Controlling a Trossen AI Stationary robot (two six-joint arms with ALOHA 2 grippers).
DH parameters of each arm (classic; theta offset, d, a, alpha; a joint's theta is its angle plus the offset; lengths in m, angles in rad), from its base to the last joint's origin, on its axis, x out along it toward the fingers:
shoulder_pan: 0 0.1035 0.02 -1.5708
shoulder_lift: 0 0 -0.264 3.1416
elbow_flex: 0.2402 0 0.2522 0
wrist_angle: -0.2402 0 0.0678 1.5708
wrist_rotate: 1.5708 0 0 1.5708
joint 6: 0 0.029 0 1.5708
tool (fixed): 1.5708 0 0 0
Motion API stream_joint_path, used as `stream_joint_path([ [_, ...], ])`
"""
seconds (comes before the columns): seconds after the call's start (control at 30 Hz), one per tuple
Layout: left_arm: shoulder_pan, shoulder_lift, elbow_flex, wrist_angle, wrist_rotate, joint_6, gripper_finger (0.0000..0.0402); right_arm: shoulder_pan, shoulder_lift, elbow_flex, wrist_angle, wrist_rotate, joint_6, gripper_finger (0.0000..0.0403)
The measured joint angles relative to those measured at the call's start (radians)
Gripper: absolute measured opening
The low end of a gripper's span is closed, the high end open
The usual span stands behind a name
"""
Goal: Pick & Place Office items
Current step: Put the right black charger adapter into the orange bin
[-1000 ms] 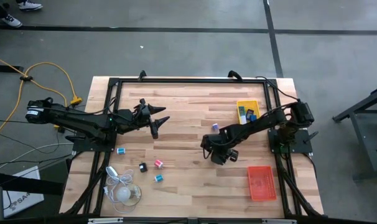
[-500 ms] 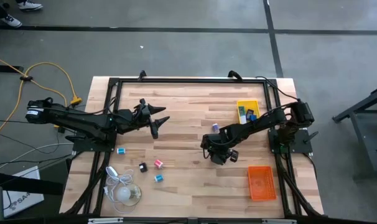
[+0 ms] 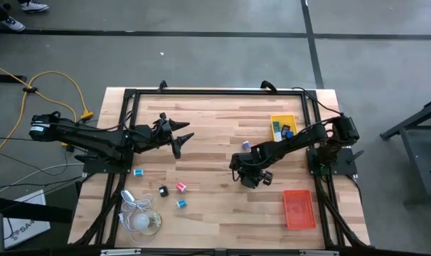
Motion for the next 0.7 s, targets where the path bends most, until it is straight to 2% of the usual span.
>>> stream_joint_path([
  [0.2,0.0,0.0,0.0,0.0,0.0,0.0,0.0218,0.01,-0.027,-0.001,-0.004,0.014,0.014,0.013],
  [0.5,0.0,0.0,0.0,0.001,0.0,0.0,0.0218,0.06,-0.138,0.0,-0.016,0.106,0.169,0.0129],
  [0.7,0.0,0.0,0.0,0.004,0.0,0.0,0.0218,0.102,-0.221,0.0,-0.029,0.235,0.357,0.0129],
])
